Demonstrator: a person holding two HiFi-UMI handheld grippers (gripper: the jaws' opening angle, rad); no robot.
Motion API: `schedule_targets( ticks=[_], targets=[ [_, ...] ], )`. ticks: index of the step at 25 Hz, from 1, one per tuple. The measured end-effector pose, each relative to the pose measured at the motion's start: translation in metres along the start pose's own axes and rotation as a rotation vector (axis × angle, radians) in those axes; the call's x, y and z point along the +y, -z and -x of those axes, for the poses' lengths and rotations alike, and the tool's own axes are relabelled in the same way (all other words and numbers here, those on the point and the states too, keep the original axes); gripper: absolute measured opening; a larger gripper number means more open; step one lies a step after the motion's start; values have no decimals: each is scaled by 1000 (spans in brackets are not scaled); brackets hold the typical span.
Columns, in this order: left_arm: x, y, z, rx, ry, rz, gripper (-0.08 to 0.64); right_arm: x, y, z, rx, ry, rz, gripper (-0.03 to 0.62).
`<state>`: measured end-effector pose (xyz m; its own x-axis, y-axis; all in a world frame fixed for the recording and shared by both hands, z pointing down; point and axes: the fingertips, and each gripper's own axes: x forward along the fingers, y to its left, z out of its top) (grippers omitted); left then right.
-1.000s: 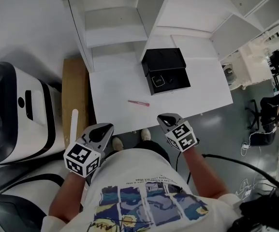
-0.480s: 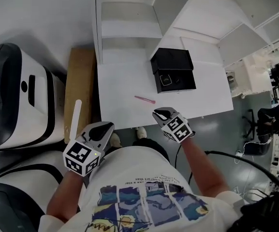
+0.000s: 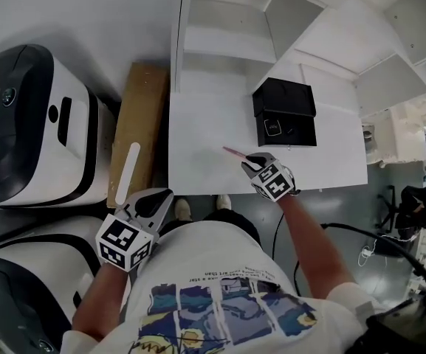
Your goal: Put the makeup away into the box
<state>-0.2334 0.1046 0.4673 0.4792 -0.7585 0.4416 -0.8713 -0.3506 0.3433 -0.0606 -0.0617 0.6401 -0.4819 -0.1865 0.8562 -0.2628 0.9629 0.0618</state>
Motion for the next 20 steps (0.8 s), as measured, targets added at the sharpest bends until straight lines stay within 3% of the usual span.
schedule_targets(
  ticks=[8,20],
  targets=[
    [2,-1,1,1,-15,6,14,-10,4,-35,75,-34,41,98],
    [4,-9,-6,18,-23,-6,14,-9,10,-50,73,-73,28,64]
  ],
)
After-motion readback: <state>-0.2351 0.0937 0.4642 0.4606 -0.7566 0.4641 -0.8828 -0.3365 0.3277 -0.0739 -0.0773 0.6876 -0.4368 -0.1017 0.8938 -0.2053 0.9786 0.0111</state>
